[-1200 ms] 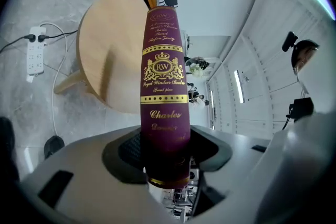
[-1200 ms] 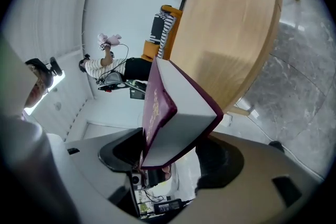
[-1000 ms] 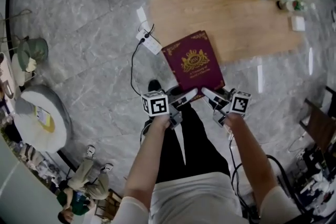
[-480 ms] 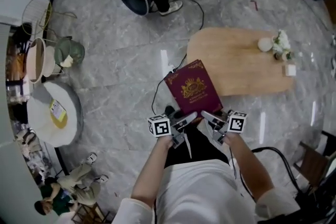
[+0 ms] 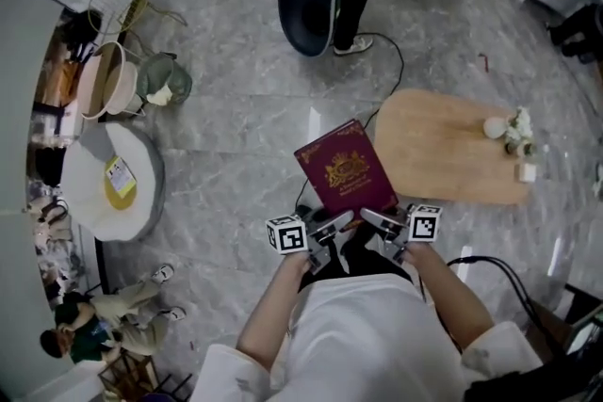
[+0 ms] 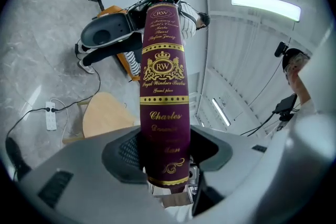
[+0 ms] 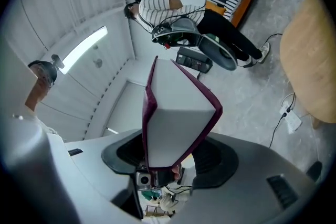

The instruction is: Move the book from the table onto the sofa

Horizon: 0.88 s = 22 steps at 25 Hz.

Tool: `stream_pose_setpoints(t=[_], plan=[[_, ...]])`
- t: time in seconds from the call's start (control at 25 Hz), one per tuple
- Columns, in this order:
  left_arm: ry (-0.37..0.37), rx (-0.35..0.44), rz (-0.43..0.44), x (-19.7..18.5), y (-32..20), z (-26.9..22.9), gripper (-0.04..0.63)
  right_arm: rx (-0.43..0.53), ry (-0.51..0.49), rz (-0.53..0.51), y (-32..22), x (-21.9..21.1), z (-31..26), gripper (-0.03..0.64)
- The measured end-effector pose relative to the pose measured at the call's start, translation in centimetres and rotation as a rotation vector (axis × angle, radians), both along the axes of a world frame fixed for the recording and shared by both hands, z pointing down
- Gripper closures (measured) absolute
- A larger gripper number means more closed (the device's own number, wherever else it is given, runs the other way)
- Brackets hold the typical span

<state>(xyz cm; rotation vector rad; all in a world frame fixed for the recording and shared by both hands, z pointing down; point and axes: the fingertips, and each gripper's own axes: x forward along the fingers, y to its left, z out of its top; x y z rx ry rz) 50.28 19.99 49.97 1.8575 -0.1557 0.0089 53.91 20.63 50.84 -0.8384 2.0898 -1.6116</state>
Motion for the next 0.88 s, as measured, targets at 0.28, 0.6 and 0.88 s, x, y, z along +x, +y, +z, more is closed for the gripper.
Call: stream_pose_setpoints(t=[0.28, 0.6, 0.88], plan=[[0.009, 0.035, -0.079, -8.7, -4.7, -3.2, 0.370, 0.018, -0.002, -0.084, -4.9, -8.7, -3.4, 0.342], [0.012, 0.087, -0.183, -13.9, -7.3, -5.5, 0.370, 0.075, -0.017, -0.193, -7.8, -14.1, -5.5, 0.344], [0.015, 0.143, -0.317, -24.2, -11.0, -7.4, 0.371, 0.129, 0.005, -0.339, -12.1, -24.2, -7.3, 0.344]])
